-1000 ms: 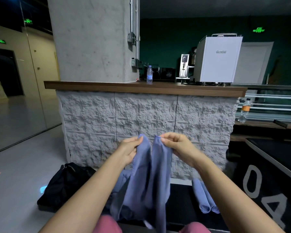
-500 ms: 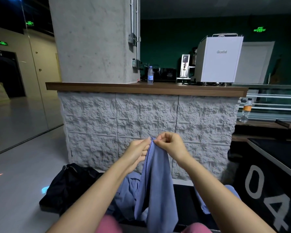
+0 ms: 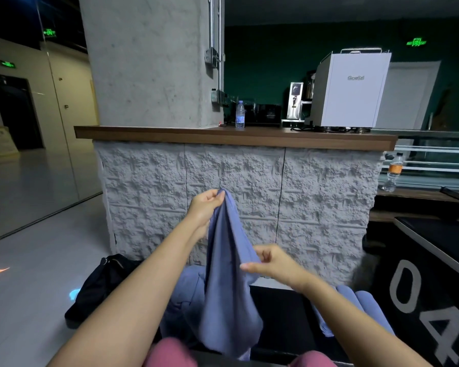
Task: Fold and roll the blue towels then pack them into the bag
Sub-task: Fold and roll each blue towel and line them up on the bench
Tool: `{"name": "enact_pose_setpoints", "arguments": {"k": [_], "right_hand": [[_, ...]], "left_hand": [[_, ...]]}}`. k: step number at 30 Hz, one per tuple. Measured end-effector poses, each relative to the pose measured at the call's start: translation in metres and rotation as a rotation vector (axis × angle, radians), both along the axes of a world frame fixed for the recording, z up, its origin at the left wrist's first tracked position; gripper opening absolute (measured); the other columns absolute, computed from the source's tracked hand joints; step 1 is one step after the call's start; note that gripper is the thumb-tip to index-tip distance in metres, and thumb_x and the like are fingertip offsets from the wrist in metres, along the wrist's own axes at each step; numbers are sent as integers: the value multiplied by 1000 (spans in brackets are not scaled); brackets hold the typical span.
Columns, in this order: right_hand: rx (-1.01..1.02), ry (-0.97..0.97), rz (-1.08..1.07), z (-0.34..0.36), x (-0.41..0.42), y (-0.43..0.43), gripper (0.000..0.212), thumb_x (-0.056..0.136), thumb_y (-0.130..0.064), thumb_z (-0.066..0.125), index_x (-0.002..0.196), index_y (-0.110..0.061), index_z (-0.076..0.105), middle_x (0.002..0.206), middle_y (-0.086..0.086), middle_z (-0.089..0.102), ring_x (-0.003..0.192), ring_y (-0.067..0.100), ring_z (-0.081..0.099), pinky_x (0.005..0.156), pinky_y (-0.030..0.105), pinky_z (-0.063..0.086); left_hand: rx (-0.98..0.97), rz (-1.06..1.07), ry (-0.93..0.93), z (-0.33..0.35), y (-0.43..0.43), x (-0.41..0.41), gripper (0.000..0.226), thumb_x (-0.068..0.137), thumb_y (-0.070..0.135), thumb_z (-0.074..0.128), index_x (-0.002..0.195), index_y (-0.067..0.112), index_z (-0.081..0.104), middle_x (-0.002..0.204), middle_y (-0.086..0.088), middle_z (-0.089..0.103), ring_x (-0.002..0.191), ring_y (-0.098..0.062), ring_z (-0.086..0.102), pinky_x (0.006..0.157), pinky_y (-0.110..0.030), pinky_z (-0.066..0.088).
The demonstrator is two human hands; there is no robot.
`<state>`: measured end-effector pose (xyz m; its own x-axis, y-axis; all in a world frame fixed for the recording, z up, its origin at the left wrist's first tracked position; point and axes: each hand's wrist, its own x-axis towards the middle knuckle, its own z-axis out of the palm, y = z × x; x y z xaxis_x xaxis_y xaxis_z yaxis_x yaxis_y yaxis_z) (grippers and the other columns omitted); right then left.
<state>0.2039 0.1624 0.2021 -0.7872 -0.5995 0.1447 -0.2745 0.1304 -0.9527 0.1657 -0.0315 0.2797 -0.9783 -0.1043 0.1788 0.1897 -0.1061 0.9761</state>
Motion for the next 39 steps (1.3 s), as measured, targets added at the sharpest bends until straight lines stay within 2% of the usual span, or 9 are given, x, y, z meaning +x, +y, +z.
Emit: {"name": "enact_pose_setpoints", "arguments": {"k": [4,6,9,16,21,26,29,35,39], "right_hand": [[407,208,4,-36,7,15,39,77,-49,71,72,-12,61,70,-8,56,68,3,51,65,23,41],[726,491,-59,-51,-2,30,70,64,-84,46,62,-15,39,69,0,43,68,8,39,63,29,28],[868,675,-150,-53,-13,56,64,70,-85,20,70,-24,40,80,-2,48,87,13,41,79,25,25],[517,734,-577,-26,-55,111,35,87,-40,62,67,-12,67,123,-7,55,109,14,33,90,29,27],[292,469,-807,21,-64,110,10,78,-18,76,73,-10,71,72,8,69,70,19,56,61,26,39],[190,533,-900,57,-67,100,27,77,-9,76,103,-12,70,86,7,67,73,20,57,67,30,45],[408,415,-859,54,-65,101,13,82,-12,72,81,-1,68,71,10,64,62,17,53,55,29,38],[-292,-120,-474,55,-57,103,17,84,-27,66,81,-11,64,79,9,56,73,20,50,70,27,44],[-238,-173,-805,52,-64,85,25,77,-18,77,66,-8,57,59,8,46,49,17,37,52,24,35]], "left_hand": [[96,14,28,9,-13,-15,18,97,15,48,84,12,61,80,-4,62,71,-15,57,64,-25,48],[126,41,33,14,-19,-20,19,98,16,47,85,12,60,77,-2,64,70,-13,57,62,-24,49],[146,115,46,17,-31,-21,22,98,16,47,80,13,59,57,8,64,56,-7,55,47,-14,45],[51,267,28,-9,-67,-24,22,95,13,52,74,15,57,53,8,59,50,-5,50,43,-11,40],[20,264,-45,-25,-77,-21,20,94,18,55,74,17,59,58,3,59,45,-6,50,44,-13,38],[44,276,58,-21,-89,-17,13,92,13,58,81,11,65,66,5,66,60,-5,58,59,-18,48],[-53,264,5,-30,-96,-11,9,91,12,59,84,11,65,59,9,65,56,-3,56,59,-20,44],[189,83,-102,-33,-117,0,7,91,9,57,90,7,64,73,-2,70,62,-8,66,55,-21,54],[140,182,-252,-37,-103,0,8,89,6,60,82,10,62,51,5,66,44,-2,61,44,-15,50]]}}
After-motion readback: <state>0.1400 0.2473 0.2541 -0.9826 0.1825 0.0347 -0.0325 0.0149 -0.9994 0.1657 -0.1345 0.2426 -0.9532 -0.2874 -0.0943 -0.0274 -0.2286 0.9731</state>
